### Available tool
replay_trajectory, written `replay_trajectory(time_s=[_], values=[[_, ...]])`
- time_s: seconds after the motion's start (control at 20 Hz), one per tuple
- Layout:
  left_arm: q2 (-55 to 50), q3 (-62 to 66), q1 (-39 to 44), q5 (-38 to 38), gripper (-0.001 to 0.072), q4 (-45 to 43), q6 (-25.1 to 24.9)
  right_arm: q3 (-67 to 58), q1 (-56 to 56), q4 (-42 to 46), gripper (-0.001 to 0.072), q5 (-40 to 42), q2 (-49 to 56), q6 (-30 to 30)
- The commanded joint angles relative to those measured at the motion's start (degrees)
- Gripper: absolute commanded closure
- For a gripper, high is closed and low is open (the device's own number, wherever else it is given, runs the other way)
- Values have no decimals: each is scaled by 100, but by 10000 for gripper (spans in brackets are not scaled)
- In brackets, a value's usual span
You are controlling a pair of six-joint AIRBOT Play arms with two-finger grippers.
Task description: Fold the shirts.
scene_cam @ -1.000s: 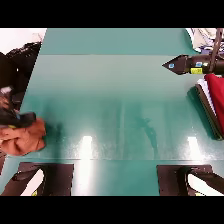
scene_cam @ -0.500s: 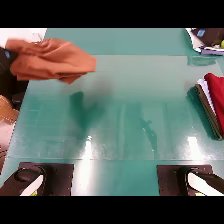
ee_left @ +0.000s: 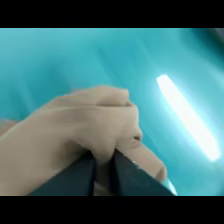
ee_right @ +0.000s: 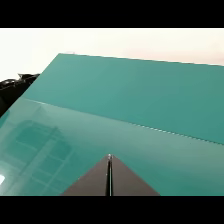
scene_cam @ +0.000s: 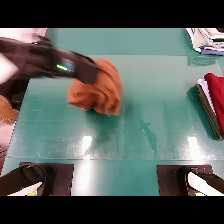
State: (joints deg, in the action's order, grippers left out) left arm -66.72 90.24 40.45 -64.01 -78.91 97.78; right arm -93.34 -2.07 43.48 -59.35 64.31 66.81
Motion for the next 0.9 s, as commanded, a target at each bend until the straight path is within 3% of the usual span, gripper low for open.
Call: replay_trajectory(time_s=[0.0,0.2,0.35,0.45,0.65,0.85], values=[[-1010,20,822,-52,207,605,-284,-22,2,4,694,-127,-4,2],[-1231,68,855,-164,186,7,-671,-22,2,4,694,-146,-4,2],[-1023,92,20,-308,185,-833,-669,-22,2,7,694,-232,-4,2],[-1047,39,-883,-483,185,-802,-667,-22,2,4,694,-264,-4,2],[-1244,-813,-2549,-256,184,210,-756,-22,2,4,694,-348,-4,2],[-1838,-1812,-3523,59,185,1987,-1600,-22,2,4,694,-529,-4,2]])
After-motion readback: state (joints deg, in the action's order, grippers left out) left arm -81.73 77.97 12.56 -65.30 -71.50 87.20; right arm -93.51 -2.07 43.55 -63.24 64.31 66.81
